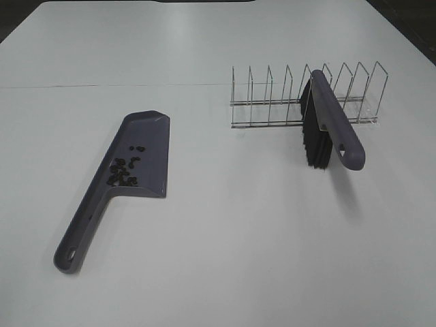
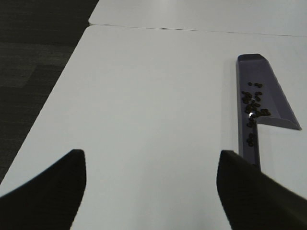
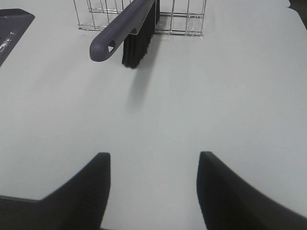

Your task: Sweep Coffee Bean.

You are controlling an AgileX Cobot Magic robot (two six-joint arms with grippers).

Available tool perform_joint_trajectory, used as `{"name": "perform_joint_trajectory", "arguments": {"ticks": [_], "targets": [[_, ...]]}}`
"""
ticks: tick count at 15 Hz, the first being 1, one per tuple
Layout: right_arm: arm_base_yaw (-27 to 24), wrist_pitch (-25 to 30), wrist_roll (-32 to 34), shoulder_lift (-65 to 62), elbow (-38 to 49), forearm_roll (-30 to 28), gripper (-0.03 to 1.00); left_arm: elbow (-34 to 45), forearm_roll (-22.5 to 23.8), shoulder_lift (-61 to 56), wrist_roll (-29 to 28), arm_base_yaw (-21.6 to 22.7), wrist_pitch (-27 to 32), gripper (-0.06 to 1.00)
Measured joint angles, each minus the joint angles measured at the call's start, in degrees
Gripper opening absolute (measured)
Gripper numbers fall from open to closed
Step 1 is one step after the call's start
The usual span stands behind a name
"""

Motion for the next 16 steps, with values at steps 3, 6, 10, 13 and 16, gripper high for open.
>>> {"name": "perform_joint_trajectory", "arguments": {"ticks": [3, 6, 10, 13, 16], "targets": [[0.0, 0.0, 0.0, 0.0, 0.0, 0.34, 0.5, 0.0, -0.23, 0.0, 0.0, 1.66, 0.0, 0.68], [0.0, 0.0, 0.0, 0.0, 0.0, 0.34, 0.5, 0.0, -0.23, 0.0, 0.0, 1.66, 0.0, 0.68], [0.0, 0.0, 0.0, 0.0, 0.0, 0.34, 0.5, 0.0, -0.23, 0.0, 0.0, 1.66, 0.0, 0.68], [0.0, 0.0, 0.0, 0.0, 0.0, 0.34, 0.5, 0.0, -0.23, 0.0, 0.0, 1.66, 0.0, 0.68], [0.0, 0.0, 0.0, 0.0, 0.0, 0.4, 0.5, 0.0, -0.23, 0.0, 0.0, 1.66, 0.0, 0.68]]}}
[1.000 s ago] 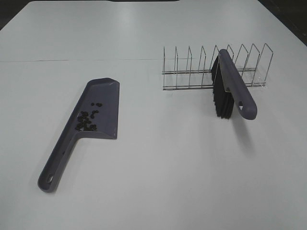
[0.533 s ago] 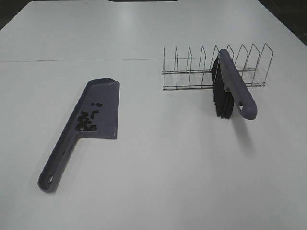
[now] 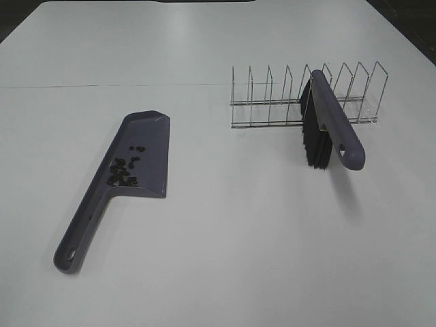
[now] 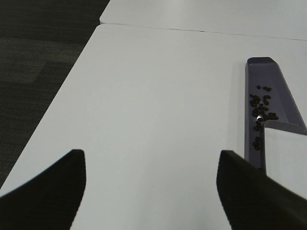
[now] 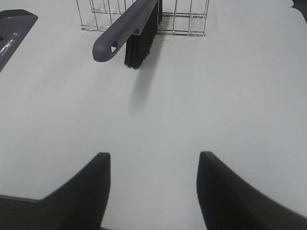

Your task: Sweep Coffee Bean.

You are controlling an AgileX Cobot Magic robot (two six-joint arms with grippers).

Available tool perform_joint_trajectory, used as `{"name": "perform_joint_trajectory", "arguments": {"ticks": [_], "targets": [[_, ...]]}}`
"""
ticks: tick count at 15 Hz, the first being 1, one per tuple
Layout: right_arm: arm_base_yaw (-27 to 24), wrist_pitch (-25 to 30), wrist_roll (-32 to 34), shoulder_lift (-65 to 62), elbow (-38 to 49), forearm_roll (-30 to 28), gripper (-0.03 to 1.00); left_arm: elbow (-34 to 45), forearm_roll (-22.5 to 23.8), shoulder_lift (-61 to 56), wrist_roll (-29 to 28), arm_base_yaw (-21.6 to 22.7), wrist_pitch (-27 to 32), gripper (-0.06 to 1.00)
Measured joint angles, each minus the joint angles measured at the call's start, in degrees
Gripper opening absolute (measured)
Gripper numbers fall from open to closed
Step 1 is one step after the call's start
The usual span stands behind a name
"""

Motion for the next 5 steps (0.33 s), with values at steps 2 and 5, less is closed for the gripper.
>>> {"name": "perform_joint_trajectory", "arguments": {"ticks": [2, 5], "targets": [[0.0, 0.0, 0.0, 0.0, 0.0, -0.06, 0.5, 0.0, 0.0, 0.0, 0.0, 0.0, 0.0, 0.68], [0.0, 0.0, 0.0, 0.0, 0.0, -0.06, 0.5, 0.0, 0.0, 0.0, 0.0, 0.0, 0.0, 0.68]]}}
